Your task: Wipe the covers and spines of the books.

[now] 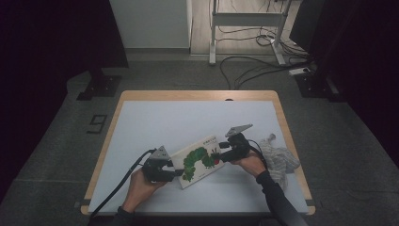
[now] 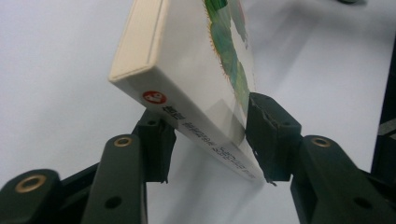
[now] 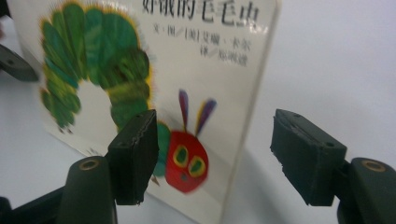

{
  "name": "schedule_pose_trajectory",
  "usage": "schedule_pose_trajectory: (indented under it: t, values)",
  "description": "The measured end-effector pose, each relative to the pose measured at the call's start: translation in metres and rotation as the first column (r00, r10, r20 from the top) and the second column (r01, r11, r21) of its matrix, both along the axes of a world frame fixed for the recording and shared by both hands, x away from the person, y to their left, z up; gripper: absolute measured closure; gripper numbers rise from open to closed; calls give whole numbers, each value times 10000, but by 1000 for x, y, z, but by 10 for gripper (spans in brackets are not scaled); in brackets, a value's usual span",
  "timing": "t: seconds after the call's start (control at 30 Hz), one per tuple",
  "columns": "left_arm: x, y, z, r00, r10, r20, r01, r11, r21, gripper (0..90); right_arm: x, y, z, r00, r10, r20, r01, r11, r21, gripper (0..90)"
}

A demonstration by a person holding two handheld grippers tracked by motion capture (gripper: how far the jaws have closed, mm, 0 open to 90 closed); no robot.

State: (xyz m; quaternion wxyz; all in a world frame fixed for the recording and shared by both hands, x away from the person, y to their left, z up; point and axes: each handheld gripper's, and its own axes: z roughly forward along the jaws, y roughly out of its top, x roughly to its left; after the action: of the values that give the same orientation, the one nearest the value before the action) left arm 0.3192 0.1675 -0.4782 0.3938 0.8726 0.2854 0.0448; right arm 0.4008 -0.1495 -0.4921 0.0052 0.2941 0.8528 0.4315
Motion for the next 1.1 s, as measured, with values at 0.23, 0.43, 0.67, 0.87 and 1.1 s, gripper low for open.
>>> schedule_pose_trajectory:
  t: [0.23,0.43,0.67,0.87,1.1]
  values:
    - [5,3,4,9996,-65,-260,61,9999,-157,572,-2,4,3,9989,365,298,-362,9993,-107,453]
    - [3,8,15,9998,159,76,-156,9993,-326,700,-8,1,11,9968,427,673,-428,9991,11,508]
    - [2,14,26,9975,336,614,-338,9994,13,700,-13,12,17,9894,392,1401,-377,9992,-132,512]
    - [8,21,30,9924,615,1066,-638,9978,186,678,-11,21,24,9829,216,1830,-179,9996,-219,519]
    - [13,24,29,9801,1024,1700,-1140,9917,601,643,-7,33,26,9754,50,2205,33,9993,-371,526]
